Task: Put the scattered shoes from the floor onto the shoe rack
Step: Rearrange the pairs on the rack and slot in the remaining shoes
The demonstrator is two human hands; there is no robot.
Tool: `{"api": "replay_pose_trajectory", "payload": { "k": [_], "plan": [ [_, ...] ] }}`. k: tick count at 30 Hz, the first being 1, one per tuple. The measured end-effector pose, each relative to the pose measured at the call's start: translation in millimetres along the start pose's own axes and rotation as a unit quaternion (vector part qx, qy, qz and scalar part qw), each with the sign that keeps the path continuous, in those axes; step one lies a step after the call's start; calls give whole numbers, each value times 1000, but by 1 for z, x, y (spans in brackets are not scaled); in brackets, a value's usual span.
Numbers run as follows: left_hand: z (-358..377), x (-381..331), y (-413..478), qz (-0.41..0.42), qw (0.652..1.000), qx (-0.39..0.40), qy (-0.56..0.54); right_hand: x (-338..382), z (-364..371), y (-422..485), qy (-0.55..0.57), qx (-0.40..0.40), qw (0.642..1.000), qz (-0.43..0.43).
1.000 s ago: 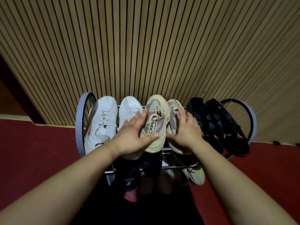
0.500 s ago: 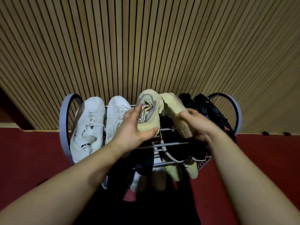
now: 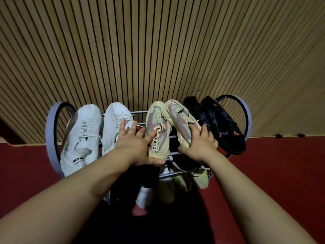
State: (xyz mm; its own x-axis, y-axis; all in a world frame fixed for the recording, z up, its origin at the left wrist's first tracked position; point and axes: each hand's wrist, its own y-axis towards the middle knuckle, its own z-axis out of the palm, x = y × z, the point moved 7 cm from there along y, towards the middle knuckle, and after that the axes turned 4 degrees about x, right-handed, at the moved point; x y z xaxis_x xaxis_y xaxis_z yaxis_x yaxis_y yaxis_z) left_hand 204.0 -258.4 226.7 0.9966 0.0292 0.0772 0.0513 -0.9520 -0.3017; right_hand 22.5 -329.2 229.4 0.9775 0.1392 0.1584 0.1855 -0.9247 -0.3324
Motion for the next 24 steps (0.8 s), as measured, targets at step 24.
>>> {"api": "replay_pose_trajectory", "payload": {
  "k": [24],
  "plan": [
    [-74,74,-57,84,981,-173,-24,112,-89,-48,-232,-111,840,-478]
  ]
}}
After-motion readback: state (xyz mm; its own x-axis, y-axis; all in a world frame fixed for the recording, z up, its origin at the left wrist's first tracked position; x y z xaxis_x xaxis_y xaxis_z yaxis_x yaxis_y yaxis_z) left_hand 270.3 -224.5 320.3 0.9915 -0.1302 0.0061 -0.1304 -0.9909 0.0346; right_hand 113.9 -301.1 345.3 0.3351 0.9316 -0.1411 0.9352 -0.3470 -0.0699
